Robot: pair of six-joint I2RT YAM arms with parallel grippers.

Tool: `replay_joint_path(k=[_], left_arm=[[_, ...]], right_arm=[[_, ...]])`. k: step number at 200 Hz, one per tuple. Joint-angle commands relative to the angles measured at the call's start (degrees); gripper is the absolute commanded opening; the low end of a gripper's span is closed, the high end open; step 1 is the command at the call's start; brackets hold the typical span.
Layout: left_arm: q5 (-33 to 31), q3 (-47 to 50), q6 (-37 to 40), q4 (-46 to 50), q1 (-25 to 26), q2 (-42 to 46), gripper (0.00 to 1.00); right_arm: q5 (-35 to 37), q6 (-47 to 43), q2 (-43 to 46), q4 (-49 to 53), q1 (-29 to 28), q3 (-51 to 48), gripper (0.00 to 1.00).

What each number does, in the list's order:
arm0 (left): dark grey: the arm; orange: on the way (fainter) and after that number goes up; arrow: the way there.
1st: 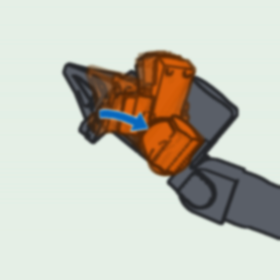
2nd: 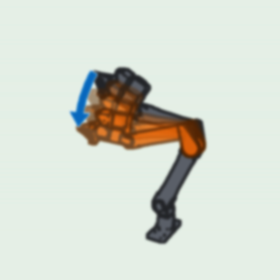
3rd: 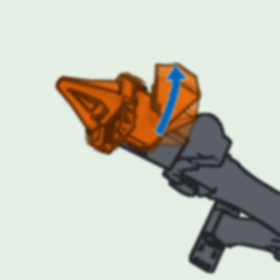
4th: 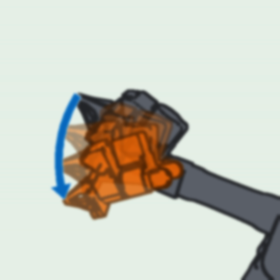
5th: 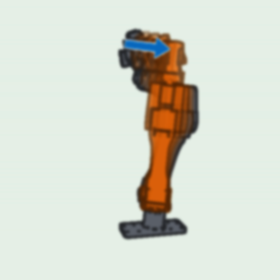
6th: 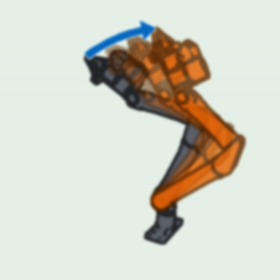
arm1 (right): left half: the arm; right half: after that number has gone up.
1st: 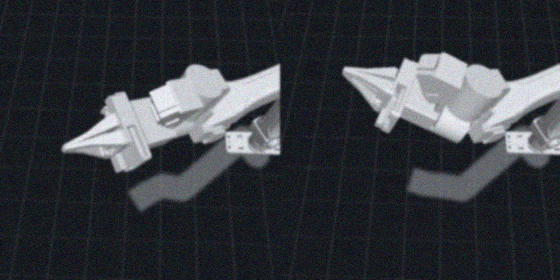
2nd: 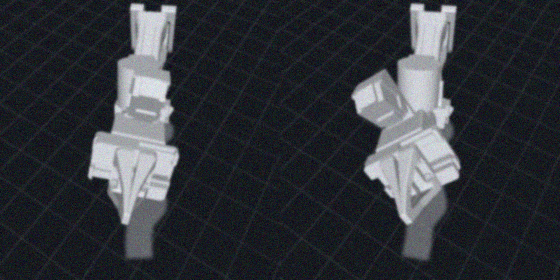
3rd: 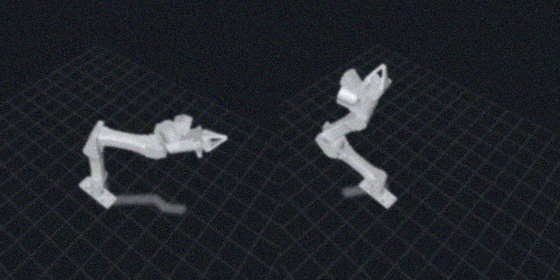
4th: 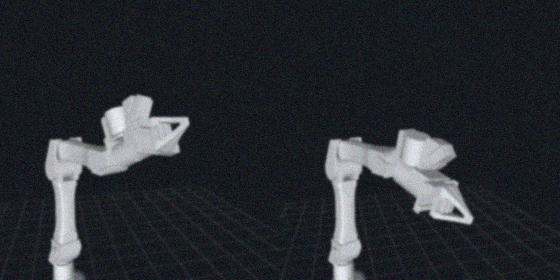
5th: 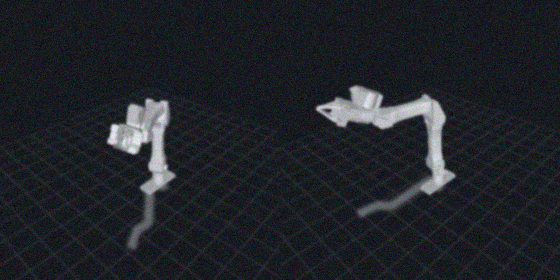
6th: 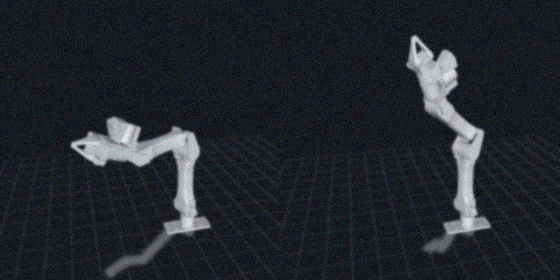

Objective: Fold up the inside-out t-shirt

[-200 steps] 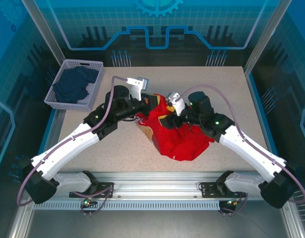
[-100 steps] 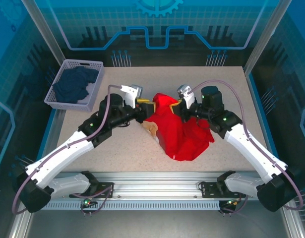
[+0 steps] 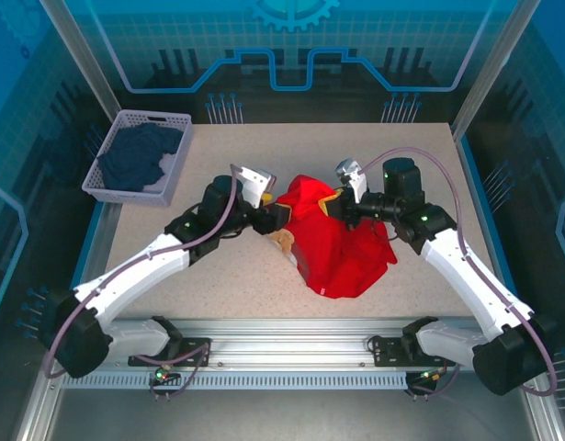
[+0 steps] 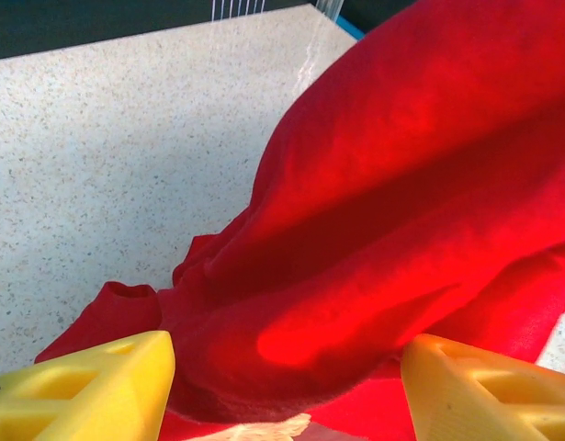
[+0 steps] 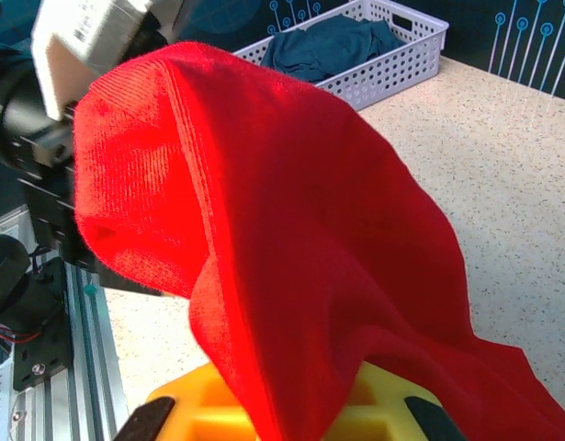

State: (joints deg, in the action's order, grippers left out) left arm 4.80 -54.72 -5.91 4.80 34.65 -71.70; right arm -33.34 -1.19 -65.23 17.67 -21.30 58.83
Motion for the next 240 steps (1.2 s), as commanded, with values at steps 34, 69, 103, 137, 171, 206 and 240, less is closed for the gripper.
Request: replay_joint_path(k=[34,69,103,137,171,206,240], left_arm=[[6.3,-5.7,2.5,-2.0,-0.7,-5.7,0.37],[13.4,-8.2,-2.0,-1.5,-1.5,-4.4,0.00],[21.9,-7.9,-8.1,4.0,-1.6,4.1,0.00],[23.4,-7.1,-8.2,6.3,-1.8,8.6,0.00],[22.1,-7.7,-5.5,7.5,-2.4,8.9,0.00],[21.7,-9.0,-5.0,8.0,-2.8,8.6,0.00],[21.5,-9.1,-4.3,8.4,-3.0,9.1,0.00]], right_arm=[[-1.8,-1.1,2.1,1.6,1.4,1.3,0.00],[12.2,2.1,3.4,5.3,1.7,1.3,0.00],[32.6,7.3,2.2,13.7,1.2,3.1,0.11],[28.3,6.1,3.5,10.6,0.3,-0.1,0.24],[23.1,2.8,6.0,11.6,0.0,-0.9,0.38],[14.8,-1.4,11.9,7.5,-3.6,-4.2,0.49],[14.4,-6.4,10.0,5.0,-9.4,-4.0,0.69]])
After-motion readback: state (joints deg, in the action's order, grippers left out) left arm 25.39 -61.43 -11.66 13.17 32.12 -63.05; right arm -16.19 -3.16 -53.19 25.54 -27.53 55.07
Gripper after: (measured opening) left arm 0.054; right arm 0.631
